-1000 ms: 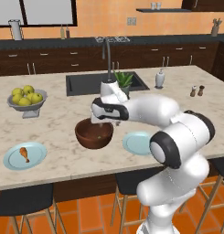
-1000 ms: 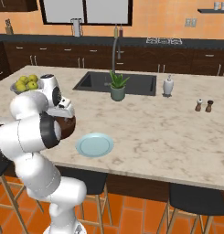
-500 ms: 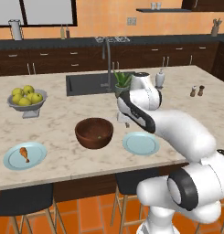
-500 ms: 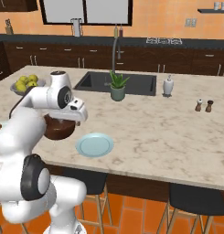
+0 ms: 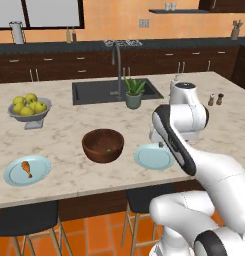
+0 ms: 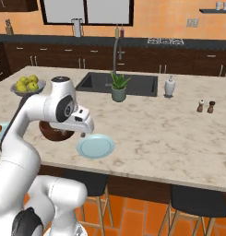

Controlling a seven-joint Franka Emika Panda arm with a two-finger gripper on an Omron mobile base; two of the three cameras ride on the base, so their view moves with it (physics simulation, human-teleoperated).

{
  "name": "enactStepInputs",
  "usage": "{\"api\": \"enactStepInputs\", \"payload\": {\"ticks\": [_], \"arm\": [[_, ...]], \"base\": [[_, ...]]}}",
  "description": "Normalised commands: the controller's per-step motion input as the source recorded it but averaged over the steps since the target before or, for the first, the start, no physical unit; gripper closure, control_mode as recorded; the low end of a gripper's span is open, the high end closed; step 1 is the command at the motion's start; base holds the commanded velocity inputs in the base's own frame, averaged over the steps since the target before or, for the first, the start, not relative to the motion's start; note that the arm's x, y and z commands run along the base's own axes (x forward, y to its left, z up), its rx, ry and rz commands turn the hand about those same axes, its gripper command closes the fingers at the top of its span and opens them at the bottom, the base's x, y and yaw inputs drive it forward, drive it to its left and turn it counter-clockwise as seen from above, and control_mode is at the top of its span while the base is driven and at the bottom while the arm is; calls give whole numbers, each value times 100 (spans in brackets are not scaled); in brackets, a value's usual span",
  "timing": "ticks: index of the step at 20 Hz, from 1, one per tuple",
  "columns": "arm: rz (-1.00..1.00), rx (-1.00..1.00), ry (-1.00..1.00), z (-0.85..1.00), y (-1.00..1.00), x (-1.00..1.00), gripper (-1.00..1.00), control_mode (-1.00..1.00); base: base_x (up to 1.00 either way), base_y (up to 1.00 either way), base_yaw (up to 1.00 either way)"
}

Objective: Pick the chicken drumstick and lemon wedge from their plates and place them in the bowl. Then put the bowl in the fridge.

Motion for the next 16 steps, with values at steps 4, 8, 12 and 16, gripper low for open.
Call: {"api": "enactStepInputs", "payload": {"ticks": [4, 8, 12, 16], "arm": [[0, 0, -1, 5, -19, -56, -100, -100], [0, 0, 0, 0, 0, -19, -100, 100], [0, 0, 0, 0, 0, 0, -100, 100], [0, 0, 0, 0, 0, 0, -100, 100]], "base": [[0, 0, 0], [-20, 4, 0], [-8, 95, 0], [1, 100, 0]]}}
